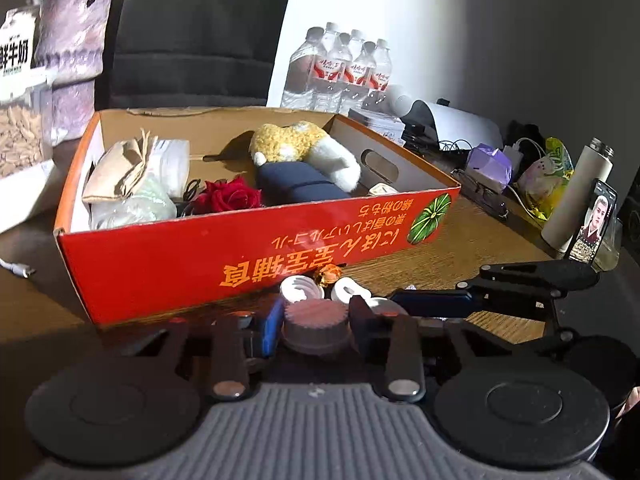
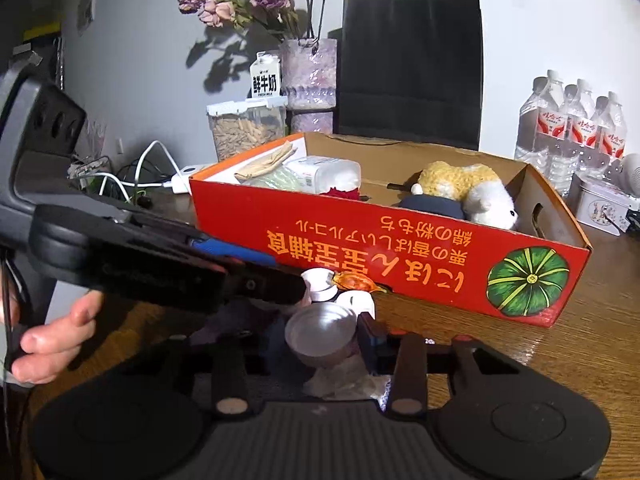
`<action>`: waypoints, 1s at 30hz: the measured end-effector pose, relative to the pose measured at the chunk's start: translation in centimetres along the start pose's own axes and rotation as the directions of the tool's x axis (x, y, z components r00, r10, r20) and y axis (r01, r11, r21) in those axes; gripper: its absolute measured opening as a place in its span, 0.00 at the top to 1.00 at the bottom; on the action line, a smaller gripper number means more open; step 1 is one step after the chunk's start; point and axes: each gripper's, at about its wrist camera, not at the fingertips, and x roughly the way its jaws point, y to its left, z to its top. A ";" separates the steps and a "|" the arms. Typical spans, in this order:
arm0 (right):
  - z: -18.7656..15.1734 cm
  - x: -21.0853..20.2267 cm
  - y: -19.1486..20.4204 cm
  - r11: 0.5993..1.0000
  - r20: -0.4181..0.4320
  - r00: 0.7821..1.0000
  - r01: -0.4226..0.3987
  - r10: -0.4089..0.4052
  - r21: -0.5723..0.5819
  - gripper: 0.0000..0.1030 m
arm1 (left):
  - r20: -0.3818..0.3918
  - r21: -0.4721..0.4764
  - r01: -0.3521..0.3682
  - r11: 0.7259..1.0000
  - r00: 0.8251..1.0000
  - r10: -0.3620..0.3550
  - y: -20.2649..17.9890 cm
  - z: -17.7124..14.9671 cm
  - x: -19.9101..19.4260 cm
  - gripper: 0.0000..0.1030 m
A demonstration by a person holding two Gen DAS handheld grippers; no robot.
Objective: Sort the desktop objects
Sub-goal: 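Lift the cap and cup off the purple cloth with both tools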
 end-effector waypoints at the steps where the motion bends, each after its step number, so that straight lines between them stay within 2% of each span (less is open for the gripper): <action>1: 0.0 -0.1 0.1 1.000 0.006 1.000 0.005 -0.005 -0.003 0.63 | 0.019 0.003 0.001 1.000 1.000 -0.002 -0.1 0.0 -0.3 0.65; 5: 0.5 -0.9 -0.9 0.999 0.061 0.998 0.021 -0.023 0.041 0.63 | 0.117 0.012 -0.004 1.000 0.993 0.003 -1.1 0.2 -2.8 0.65; 9: 1.1 -2.9 -3.0 0.982 0.116 0.988 0.084 -0.104 0.167 0.63 | 0.212 0.002 0.002 1.000 0.977 -0.002 -2.3 0.4 -6.3 0.65; 13: 0.7 -7.3 -3.5 0.969 0.181 0.978 0.061 -0.106 0.238 0.63 | 0.265 -0.024 -0.067 0.997 0.962 0.071 -4.2 0.2 -9.9 0.65; 18: -2.0 -9.9 -2.6 0.969 0.108 0.984 0.118 -0.144 0.219 0.63 | 0.262 -0.104 -0.132 0.986 0.952 0.155 -5.7 -2.8 -12.3 0.65; 21: -4.2 -11.4 -1.5 0.970 0.068 0.985 0.141 -0.157 0.197 0.63 | 0.228 -0.141 -0.171 0.975 0.953 0.200 -6.8 -5.3 -12.8 0.65; 24: -6.3 -12.3 -0.5 0.968 0.040 0.983 0.170 -0.180 0.185 0.63 | 0.198 -0.118 -0.231 0.966 0.948 0.251 -8.2 -7.6 -12.9 0.65; 27: -7.6 -13.2 0.3 0.966 0.030 0.976 0.208 -0.215 0.156 0.63 | 0.155 -0.118 -0.230 0.966 0.956 0.247 -9.0 -9.4 -13.0 0.65; 30: -8.2 -14.0 0.7 0.966 0.037 0.976 0.207 -0.215 0.155 0.63 | 0.138 -0.113 -0.234 0.966 0.959 0.249 -9.3 -10.3 -13.5 0.65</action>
